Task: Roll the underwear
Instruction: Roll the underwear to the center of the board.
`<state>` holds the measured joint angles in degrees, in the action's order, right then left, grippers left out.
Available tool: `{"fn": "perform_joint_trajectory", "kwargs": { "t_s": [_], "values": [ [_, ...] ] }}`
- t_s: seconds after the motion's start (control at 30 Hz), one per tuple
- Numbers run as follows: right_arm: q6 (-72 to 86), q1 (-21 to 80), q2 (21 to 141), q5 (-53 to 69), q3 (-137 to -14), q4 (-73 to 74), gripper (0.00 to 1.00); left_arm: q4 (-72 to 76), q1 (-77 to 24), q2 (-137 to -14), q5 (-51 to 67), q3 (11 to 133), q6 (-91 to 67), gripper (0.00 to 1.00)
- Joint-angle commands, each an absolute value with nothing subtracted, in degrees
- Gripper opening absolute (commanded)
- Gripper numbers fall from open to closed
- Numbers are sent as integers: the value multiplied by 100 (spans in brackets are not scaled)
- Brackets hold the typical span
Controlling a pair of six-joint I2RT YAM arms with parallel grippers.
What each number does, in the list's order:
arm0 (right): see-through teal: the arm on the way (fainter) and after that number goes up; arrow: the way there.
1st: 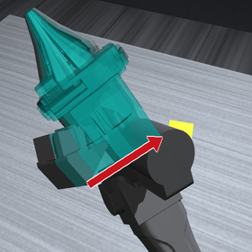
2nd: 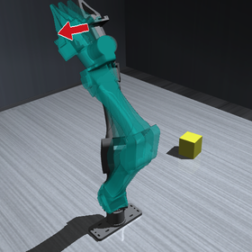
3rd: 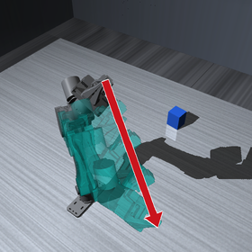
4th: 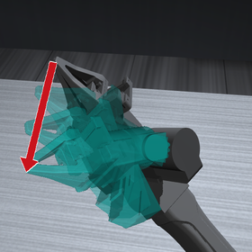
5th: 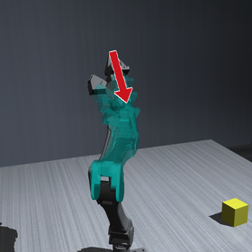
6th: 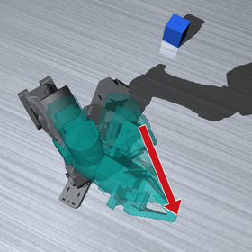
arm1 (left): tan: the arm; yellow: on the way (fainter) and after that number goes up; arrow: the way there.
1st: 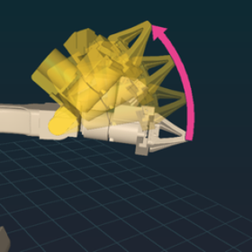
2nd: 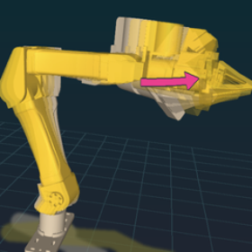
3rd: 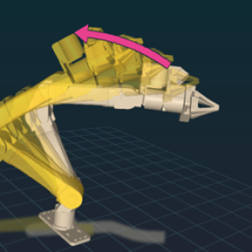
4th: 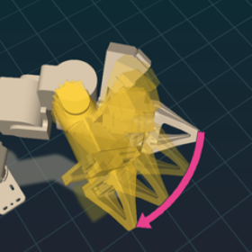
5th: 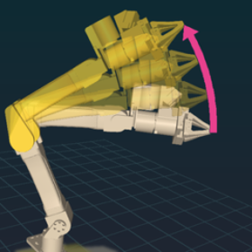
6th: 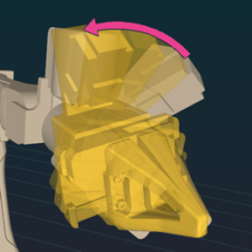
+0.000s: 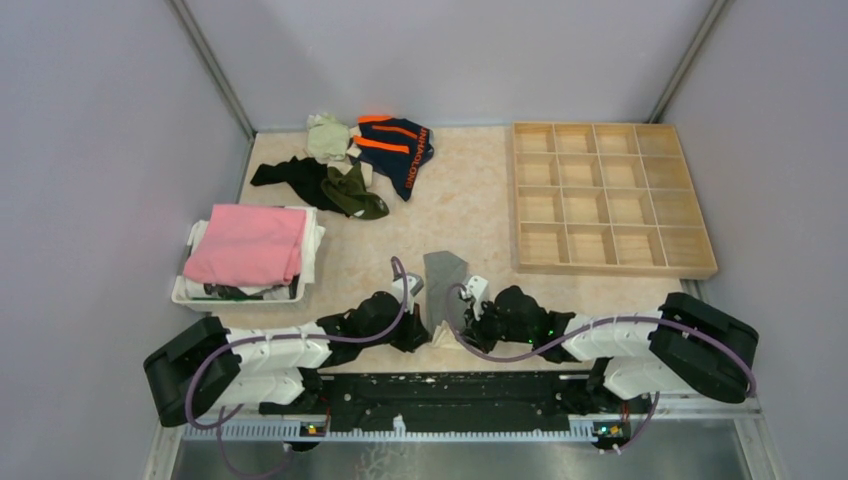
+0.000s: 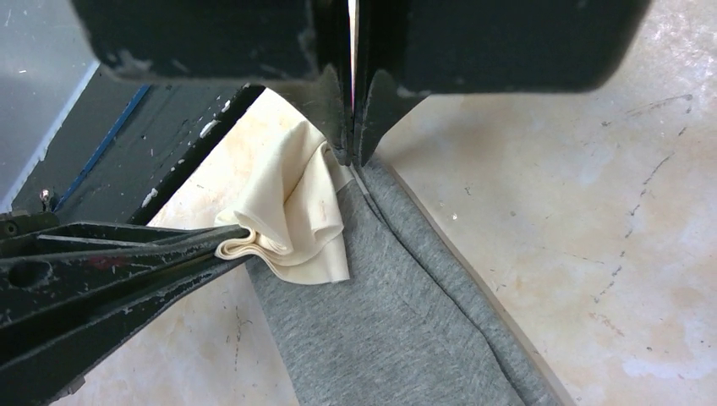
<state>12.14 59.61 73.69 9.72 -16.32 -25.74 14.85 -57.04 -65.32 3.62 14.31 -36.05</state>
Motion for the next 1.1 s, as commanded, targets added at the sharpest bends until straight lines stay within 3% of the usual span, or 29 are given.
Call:
{"fn": "perform_joint_trajectory", "kwargs": {
  "t_s": [0.0,0.5,0.8,1.07],
  "values": [
    [1422,5807,7450,979,-1943,-2496,0,1470,-5695,-6395,318,1440,-3611,0],
    [1359,5576,7732,1257,-2355,-2375,0,1210,-5695,-6069,152,1468,-3690,0],
    [1324,5502,7919,1312,-2448,-2157,0,261,-5695,-4658,-739,1537,-3977,0],
    [1396,5443,7936,1383,-2425,-2202,0,1575,-5719,-5095,632,1510,-3288,0]
  ]
}}
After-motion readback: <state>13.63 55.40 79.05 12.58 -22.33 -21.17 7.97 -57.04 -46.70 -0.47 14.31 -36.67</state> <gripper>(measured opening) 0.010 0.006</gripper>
